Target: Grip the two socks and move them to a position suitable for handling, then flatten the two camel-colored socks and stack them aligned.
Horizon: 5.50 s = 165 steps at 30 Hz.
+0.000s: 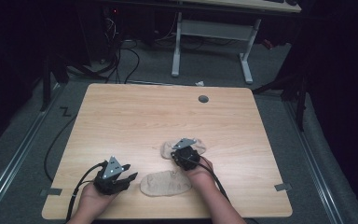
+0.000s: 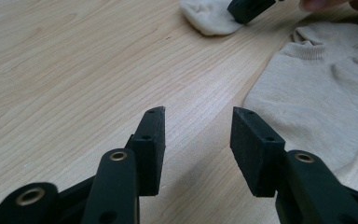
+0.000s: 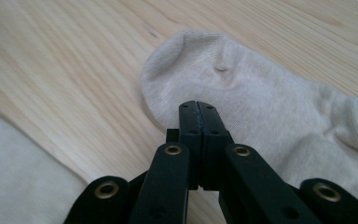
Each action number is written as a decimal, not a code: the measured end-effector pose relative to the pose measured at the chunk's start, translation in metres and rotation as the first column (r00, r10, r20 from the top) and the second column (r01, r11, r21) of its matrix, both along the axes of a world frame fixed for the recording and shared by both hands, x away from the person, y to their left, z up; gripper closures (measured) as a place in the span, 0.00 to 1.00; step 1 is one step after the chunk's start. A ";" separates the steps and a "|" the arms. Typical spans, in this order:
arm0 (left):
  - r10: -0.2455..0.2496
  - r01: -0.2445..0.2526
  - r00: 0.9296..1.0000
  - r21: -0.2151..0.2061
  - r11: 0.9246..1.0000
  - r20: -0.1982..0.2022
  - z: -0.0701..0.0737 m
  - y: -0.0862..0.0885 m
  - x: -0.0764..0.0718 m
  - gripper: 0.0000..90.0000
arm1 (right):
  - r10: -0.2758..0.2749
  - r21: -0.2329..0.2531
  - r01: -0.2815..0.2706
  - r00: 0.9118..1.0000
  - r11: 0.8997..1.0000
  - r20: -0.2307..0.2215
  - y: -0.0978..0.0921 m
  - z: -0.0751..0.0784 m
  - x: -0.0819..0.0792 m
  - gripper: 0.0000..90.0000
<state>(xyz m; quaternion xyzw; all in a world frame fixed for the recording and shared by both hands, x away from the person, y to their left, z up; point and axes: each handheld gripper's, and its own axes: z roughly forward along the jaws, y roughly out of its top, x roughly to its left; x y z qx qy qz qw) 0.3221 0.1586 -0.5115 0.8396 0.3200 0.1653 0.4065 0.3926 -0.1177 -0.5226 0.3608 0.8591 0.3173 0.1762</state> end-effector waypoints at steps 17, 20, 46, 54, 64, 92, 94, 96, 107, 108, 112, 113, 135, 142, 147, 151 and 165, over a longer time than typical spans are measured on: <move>0.084 -0.085 0.996 -0.027 0.996 -0.012 0.002 -0.031 0.036 0.61 | -0.180 0.089 0.172 0.980 0.981 0.091 -0.075 0.023 -0.011 0.87; 0.100 -0.100 0.995 -0.046 0.994 -0.016 0.004 -0.047 0.050 0.61 | -0.212 0.111 0.204 0.975 0.973 0.068 -0.088 0.016 -0.008 0.82; 0.146 -0.146 0.988 0.007 0.989 -0.048 -0.016 -0.094 0.087 0.96 | -0.250 0.113 0.247 0.968 0.962 0.018 -0.091 -0.005 0.012 0.96; 0.145 -0.145 0.989 -0.027 0.989 -0.008 0.000 -0.088 0.078 0.96 | -0.241 0.134 0.230 0.968 0.964 0.075 -0.090 0.006 0.002 0.96; 0.124 -0.123 0.992 -0.044 0.991 0.012 0.011 -0.082 0.069 0.96 | -0.241 0.163 0.221 0.964 0.962 0.117 -0.087 0.016 -0.007 0.96; 0.077 -0.073 0.997 -0.105 0.992 0.026 0.025 -0.051 0.022 0.97 | -0.142 0.145 0.114 0.969 0.983 0.202 -0.073 0.037 -0.061 0.96; 0.074 -0.071 0.997 -0.118 0.990 0.025 0.027 -0.049 0.017 0.97 | -0.138 0.142 0.110 0.969 0.984 0.206 -0.072 0.037 -0.065 0.96; 0.068 -0.065 0.997 -0.116 0.991 0.027 0.028 -0.048 0.013 0.97 | -0.133 0.139 0.105 0.969 0.985 0.207 -0.073 0.037 -0.070 0.96; 0.051 -0.049 0.999 -0.080 0.996 0.019 0.024 -0.041 -0.016 0.97 | -0.093 0.105 0.072 0.973 0.992 0.211 -0.071 0.034 -0.093 0.95; 0.051 -0.049 0.999 -0.079 0.996 0.016 0.023 -0.040 -0.018 0.97 | -0.088 0.099 0.068 0.974 0.993 0.209 -0.070 0.033 -0.096 0.95; 0.042 -0.042 0.999 -0.059 0.997 -0.003 0.021 -0.038 -0.025 0.96 | -0.064 0.083 0.048 0.978 0.995 0.197 -0.066 0.029 -0.104 0.95; 0.041 -0.041 0.999 -0.056 0.998 -0.007 0.020 -0.037 -0.026 0.97 | -0.061 0.079 0.046 0.979 0.996 0.197 -0.065 0.029 -0.106 0.95; 0.022 -0.015 0.997 0.090 0.996 -0.078 -0.012 -0.043 -0.026 0.92 | -0.005 -0.038 0.008 0.997 0.999 0.078 -0.056 0.000 -0.114 0.94; 0.037 -0.032 0.997 0.076 0.997 -0.073 -0.009 -0.040 -0.024 0.76 | -0.020 -0.012 0.020 0.997 1.000 0.072 -0.059 0.001 -0.112 0.85; 0.048 -0.047 0.996 0.014 0.999 -0.079 -0.003 -0.035 -0.022 0.68 | -0.053 0.090 0.046 0.995 0.995 0.079 -0.067 0.007 -0.109 0.75; 0.056 -0.057 0.996 -0.002 0.998 -0.065 0.000 -0.028 -0.017 0.63 | -0.084 0.132 0.071 0.992 0.989 0.094 -0.074 0.009 -0.106 0.72; 0.142 -0.148 0.988 -0.118 0.982 -0.065 0.007 0.016 0.011 0.54 | -0.265 0.169 0.243 0.956 0.955 0.128 -0.123 0.007 -0.084 0.67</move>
